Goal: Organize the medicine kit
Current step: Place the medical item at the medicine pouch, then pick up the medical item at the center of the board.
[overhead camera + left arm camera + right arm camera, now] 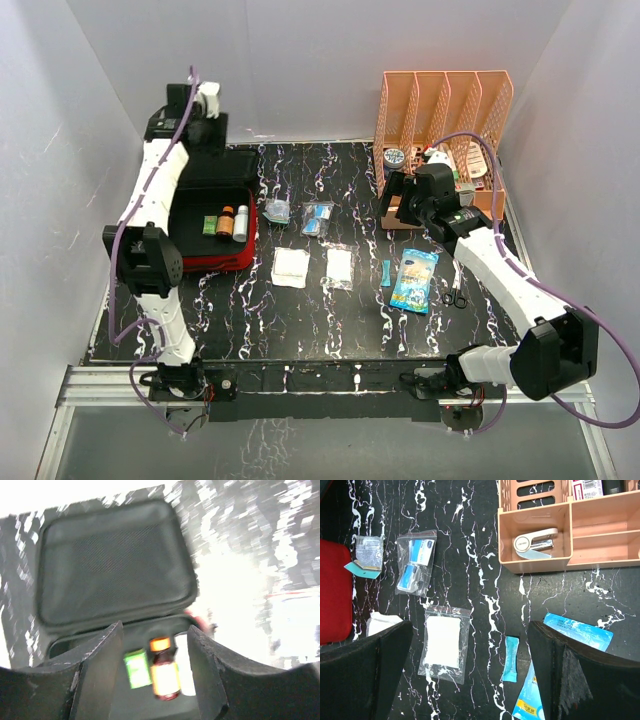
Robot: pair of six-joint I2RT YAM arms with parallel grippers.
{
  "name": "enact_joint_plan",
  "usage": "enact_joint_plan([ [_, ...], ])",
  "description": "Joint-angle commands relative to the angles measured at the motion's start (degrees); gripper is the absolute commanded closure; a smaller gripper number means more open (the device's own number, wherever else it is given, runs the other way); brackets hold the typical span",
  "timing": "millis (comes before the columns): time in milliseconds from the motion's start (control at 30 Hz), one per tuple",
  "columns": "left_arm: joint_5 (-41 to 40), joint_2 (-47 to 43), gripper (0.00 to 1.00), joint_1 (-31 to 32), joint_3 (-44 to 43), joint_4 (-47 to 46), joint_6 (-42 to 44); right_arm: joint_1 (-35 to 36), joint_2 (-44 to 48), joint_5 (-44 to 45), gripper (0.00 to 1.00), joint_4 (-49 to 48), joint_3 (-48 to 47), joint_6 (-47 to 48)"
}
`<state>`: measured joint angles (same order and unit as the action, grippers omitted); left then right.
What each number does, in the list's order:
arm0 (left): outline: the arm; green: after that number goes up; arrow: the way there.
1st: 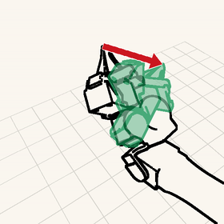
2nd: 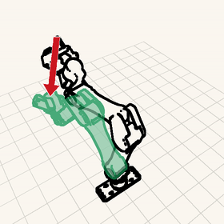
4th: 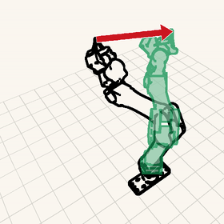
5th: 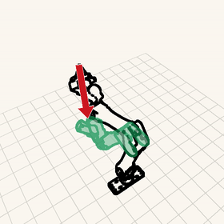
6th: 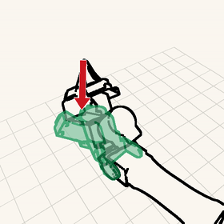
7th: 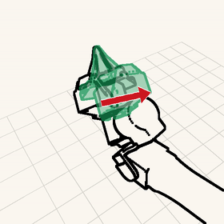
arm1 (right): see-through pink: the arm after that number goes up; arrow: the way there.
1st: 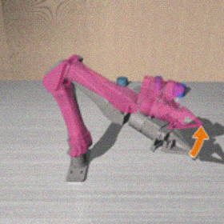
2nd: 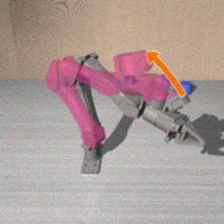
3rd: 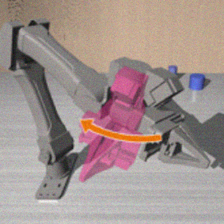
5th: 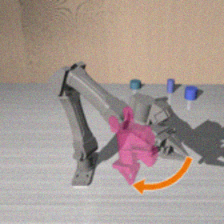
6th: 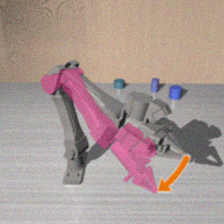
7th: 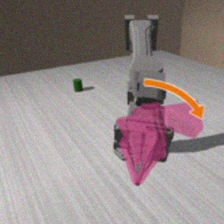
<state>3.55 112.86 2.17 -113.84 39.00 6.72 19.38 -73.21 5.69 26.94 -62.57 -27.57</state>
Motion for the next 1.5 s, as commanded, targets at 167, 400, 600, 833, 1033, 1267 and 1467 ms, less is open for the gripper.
enact_joint_plan([
  [167,-2.35,11.48,0.42,16.91,-18.08,9.36,-14.53,0.14,2.97,1.27,0.02,-0.31,-1.34,-0.89],
  [400,-4.38,14.51,0.40,19.43,-15.35,8.74,-18.02,0.14,6.30,3.61,0.02,1.35,0.09,-1.24],
  [600,-7.27,18.75,0.30,19.51,-16.17,11.68,-18.31,0.14,7.39,3.77,0.02,1.94,0.84,-1.90],
  [833,-7.90,21.44,0.31,19.53,-12.58,12.30,-19.46,0.14,8.38,4.17,0.02,2.64,1.11,-2.27],
  [1033,-8.65,23.46,0.31,19.53,-12.93,11.71,-19.06,0.14,8.72,4.57,0.02,3.15,1.03,-2.22],
  [1267,-8.50,25.67,0.31,19.10,-11.88,11.99,-19.38,0.13,9.73,5.26,0.02,3.83,1.30,-2.13],
  [1467,-9.57,26.64,0.31,19.01,-11.19,11.36,-18.66,0.14,10.40,5.69,0.02,4.68,1.30,-2.05],
])
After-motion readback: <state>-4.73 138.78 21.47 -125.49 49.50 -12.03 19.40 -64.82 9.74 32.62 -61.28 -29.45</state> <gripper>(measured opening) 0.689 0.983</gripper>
